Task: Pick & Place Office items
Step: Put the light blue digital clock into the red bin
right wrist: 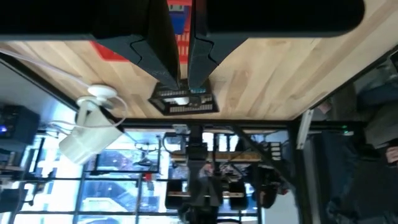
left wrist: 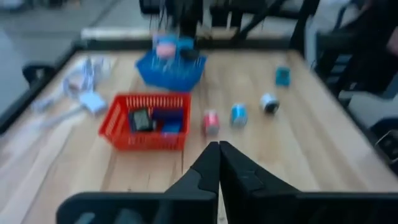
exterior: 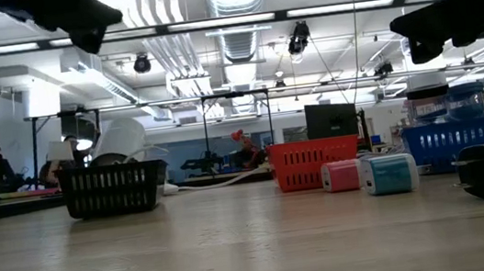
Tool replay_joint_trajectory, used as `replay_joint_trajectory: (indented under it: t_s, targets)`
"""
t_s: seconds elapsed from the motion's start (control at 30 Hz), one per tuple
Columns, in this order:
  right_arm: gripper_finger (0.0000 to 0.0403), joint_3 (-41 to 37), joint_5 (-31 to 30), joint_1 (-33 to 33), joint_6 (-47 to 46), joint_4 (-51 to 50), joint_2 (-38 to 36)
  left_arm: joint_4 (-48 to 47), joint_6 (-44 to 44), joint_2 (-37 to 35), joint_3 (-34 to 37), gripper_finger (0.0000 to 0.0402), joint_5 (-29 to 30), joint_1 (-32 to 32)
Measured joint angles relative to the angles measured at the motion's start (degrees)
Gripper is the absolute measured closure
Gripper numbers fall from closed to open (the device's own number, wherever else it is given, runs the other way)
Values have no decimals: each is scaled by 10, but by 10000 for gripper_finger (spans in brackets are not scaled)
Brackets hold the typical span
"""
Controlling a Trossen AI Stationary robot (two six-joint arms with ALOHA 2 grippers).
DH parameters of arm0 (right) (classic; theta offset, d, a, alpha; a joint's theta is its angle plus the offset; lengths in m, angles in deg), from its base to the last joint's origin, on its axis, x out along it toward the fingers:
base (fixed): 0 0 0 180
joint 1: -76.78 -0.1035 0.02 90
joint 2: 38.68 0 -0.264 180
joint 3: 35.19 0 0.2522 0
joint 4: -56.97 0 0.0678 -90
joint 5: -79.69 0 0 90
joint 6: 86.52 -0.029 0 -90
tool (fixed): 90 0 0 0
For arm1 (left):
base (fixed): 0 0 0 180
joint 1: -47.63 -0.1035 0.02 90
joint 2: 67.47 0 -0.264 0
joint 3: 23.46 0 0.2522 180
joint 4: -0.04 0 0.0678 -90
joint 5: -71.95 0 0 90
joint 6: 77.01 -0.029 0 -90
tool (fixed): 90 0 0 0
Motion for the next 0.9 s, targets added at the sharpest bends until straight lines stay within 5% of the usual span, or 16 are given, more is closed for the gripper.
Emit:
replay_joint_trajectory:
  t_s: [0.23,0.43,0.9]
  targets:
    - [374,0,-15,0,0,0,0,135,-23,-130,136,398,-34,-1]
    - [374,0,-16,0,0,0,0,251,4,-200,250,399,-1,-3]
    - [374,0,-31,0,2,0,0,314,19,-278,351,400,68,-3]
